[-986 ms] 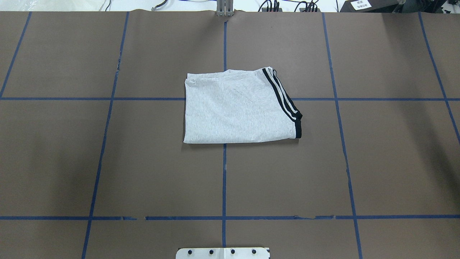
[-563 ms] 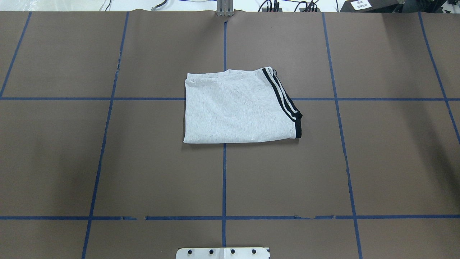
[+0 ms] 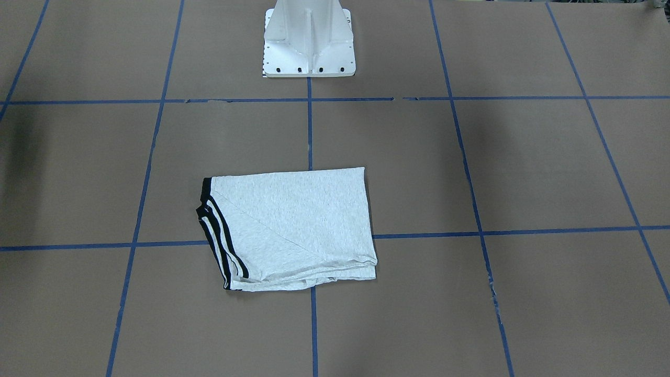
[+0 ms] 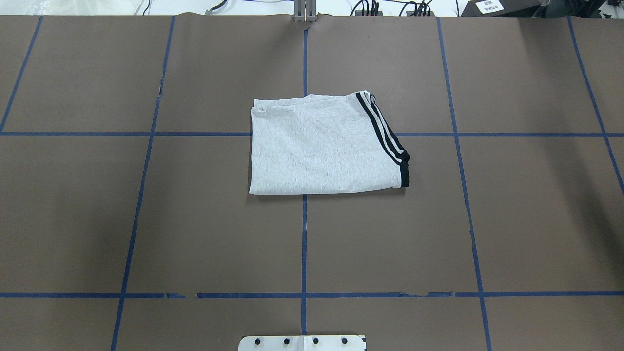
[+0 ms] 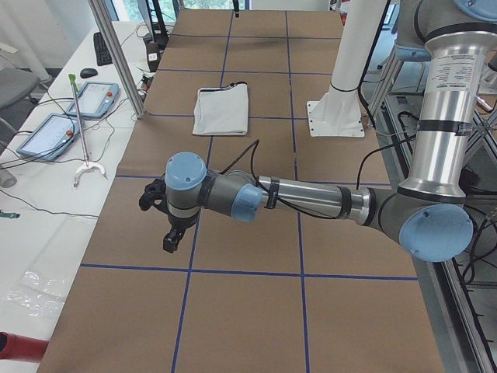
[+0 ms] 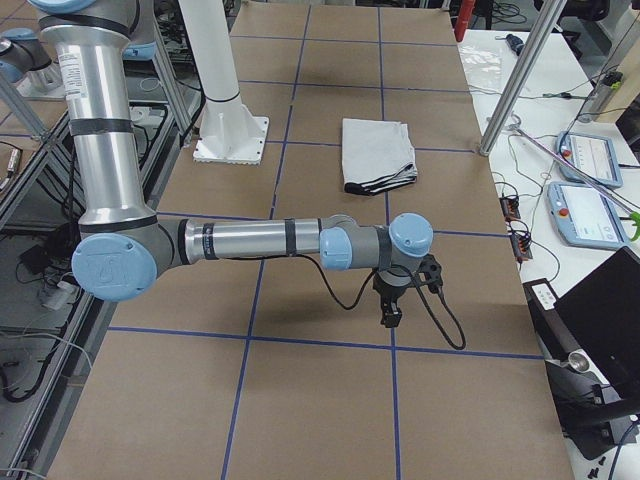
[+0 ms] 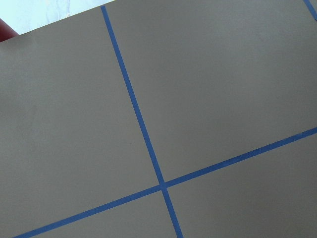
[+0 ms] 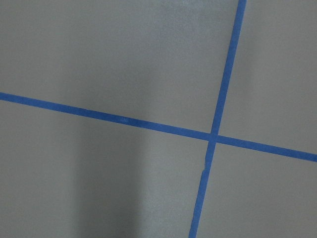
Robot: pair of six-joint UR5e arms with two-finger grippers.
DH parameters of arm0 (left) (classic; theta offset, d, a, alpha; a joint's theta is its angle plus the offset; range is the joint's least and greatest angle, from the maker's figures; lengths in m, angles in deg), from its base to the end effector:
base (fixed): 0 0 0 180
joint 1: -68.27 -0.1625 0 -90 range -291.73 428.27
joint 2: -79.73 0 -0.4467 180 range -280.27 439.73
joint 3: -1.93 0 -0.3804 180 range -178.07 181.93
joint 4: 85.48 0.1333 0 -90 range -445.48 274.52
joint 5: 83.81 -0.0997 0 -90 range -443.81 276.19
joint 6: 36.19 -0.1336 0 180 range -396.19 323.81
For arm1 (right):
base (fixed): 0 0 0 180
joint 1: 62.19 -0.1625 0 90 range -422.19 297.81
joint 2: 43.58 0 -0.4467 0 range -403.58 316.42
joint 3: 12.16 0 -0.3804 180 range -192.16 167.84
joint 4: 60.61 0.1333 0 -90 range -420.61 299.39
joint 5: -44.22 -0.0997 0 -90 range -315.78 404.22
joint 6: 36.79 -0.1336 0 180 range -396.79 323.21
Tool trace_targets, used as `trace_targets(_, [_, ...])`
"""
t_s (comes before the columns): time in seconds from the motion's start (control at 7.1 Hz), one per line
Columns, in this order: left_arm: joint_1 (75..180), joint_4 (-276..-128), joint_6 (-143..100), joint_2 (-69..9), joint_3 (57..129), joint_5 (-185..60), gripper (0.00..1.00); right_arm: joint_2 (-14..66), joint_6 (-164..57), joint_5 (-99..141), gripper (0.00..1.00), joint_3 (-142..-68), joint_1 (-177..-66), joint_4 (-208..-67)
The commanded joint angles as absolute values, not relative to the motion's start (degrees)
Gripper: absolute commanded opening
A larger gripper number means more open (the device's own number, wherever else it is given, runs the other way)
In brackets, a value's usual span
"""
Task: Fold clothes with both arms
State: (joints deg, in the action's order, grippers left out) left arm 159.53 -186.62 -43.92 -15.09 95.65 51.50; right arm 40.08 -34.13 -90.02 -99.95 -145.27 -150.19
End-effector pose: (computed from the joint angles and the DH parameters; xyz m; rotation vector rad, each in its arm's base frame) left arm -0.0502 -0.5383 0.6060 0.3864 0.7563 0.2418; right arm -0.0247 -0.5366 0.6666 0.0468 -0.7752 -0.1894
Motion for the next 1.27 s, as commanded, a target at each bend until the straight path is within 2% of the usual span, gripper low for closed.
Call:
trace_targets(0.0, [159.41, -186.82, -43.92, -15.1, 95.97, 51.71, 1.0, 40.01, -34.5, -89.81, 1.0, -99.52, -145.07, -149.82])
trace_targets(1.13, [159.32, -187.08, -43.92, -15.46, 96.24, 51.89, 1.0, 39.92, -34.59, -90.08, 1.0, -98.46, -144.99, -145.6])
